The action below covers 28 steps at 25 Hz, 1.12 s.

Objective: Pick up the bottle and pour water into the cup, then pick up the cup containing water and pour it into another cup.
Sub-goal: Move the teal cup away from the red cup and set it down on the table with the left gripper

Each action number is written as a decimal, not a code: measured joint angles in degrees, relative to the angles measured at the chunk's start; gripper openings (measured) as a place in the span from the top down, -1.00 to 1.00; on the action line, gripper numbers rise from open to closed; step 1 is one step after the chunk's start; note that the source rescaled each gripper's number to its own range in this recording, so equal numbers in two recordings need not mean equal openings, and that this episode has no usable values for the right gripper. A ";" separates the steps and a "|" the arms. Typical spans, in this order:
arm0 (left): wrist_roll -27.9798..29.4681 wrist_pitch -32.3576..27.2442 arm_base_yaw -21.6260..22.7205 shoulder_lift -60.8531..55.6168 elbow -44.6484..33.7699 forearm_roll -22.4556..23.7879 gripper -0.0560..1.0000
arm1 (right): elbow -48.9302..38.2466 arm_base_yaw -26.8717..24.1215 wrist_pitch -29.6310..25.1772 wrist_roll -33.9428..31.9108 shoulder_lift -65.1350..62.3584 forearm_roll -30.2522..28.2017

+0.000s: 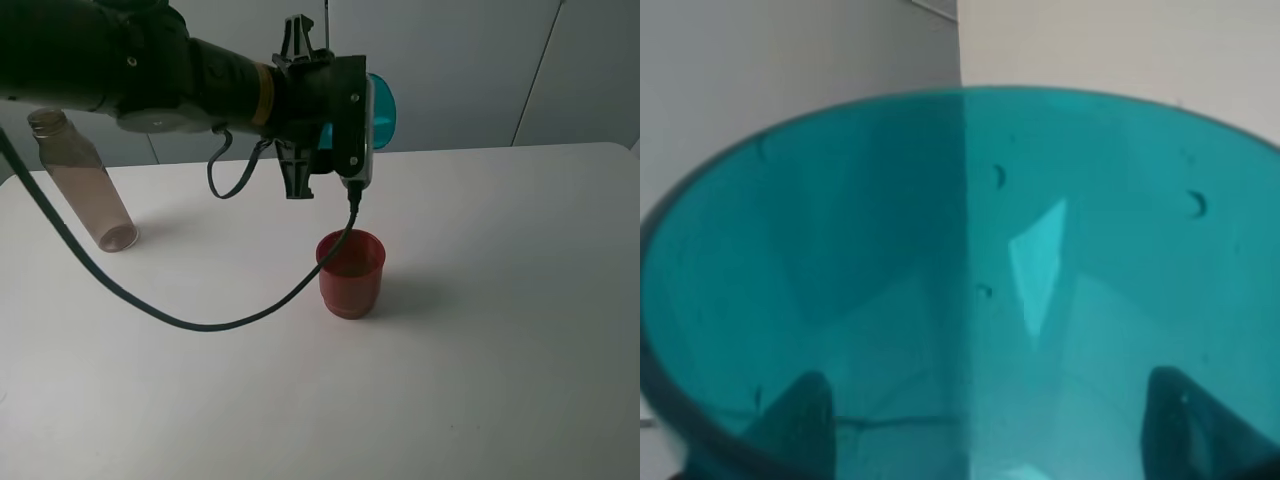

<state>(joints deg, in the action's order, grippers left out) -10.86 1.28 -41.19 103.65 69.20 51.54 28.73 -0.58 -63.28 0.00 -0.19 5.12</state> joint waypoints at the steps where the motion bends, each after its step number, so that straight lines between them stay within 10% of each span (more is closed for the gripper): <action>1: 0.00 1.23 0.29 0.00 0.00 -2.30 0.73 | 0.00 0.00 0.00 0.00 0.00 0.00; 8: 0.76 7.51 2.85 0.00 0.00 -17.11 0.73 | 0.00 0.00 0.00 0.37 0.00 0.00; 28: 16.04 31.91 19.25 1.19 -11.42 -26.62 0.73 | 0.00 0.00 0.00 0.37 0.00 0.00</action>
<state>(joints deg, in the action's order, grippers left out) 5.19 33.19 -21.94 104.83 57.78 24.92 28.73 -0.58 -63.28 0.37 -0.19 5.12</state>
